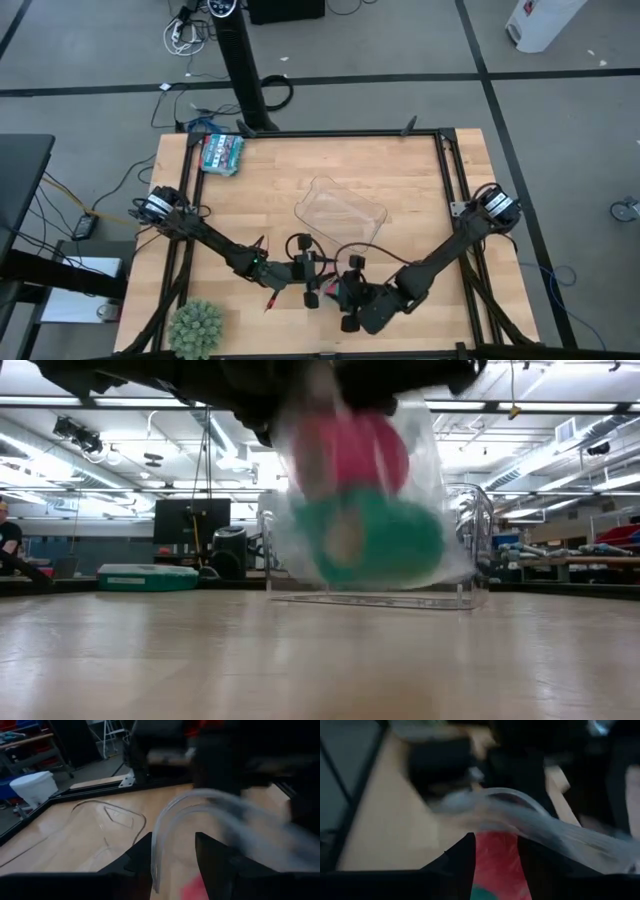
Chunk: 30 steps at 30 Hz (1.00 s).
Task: Roll bandage
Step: Close the transparent zip bag
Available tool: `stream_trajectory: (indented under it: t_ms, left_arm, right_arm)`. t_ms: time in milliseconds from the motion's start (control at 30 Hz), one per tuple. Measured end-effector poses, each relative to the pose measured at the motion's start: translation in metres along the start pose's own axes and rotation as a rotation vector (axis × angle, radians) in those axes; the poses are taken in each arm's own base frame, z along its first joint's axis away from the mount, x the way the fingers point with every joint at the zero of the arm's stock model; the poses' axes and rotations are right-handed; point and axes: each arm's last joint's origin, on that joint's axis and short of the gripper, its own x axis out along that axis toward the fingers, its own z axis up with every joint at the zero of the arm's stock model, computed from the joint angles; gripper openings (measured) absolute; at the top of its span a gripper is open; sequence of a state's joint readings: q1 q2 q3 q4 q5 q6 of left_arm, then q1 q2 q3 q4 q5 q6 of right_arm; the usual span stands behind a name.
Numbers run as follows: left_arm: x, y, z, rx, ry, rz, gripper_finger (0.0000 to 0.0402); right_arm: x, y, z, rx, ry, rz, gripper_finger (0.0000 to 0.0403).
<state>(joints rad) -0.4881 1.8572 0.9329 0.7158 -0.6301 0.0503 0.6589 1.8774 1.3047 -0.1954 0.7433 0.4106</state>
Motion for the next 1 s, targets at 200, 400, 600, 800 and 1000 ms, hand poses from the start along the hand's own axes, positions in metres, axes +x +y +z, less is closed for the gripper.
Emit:
stream_trajectory:
  t_ms: [200, 400, 600, 800, 1000]
  left_arm:
    - [-0.001, -0.001, 0.0, 0.025, 0.002, 0.025, 0.0145]
    - [-0.003, 0.0, -0.001, 0.056, 0.029, 0.044, 0.0145]
    - [-0.016, 0.001, 0.011, 0.087, 0.046, 0.158, 0.0145]
    - [-0.021, 0.001, 0.016, 0.061, 0.052, 0.115, 0.0145]
    - [-0.019, 0.004, 0.003, 0.002, 0.159, 0.057, 0.0176]
  right_arm:
    - [0.005, -0.005, -0.014, -0.002, 0.06, -0.01, 0.0149]
    - [0.005, -0.005, -0.014, -0.024, 0.059, -0.014, 0.0149]
    - [0.006, -0.007, -0.016, -0.023, 0.086, -0.011, 0.0149]
    - [0.011, -0.013, -0.015, -0.012, 0.097, -0.019, 0.0149]
    - [0.019, -0.019, -0.01, 0.027, 0.106, 0.022, 0.0149]
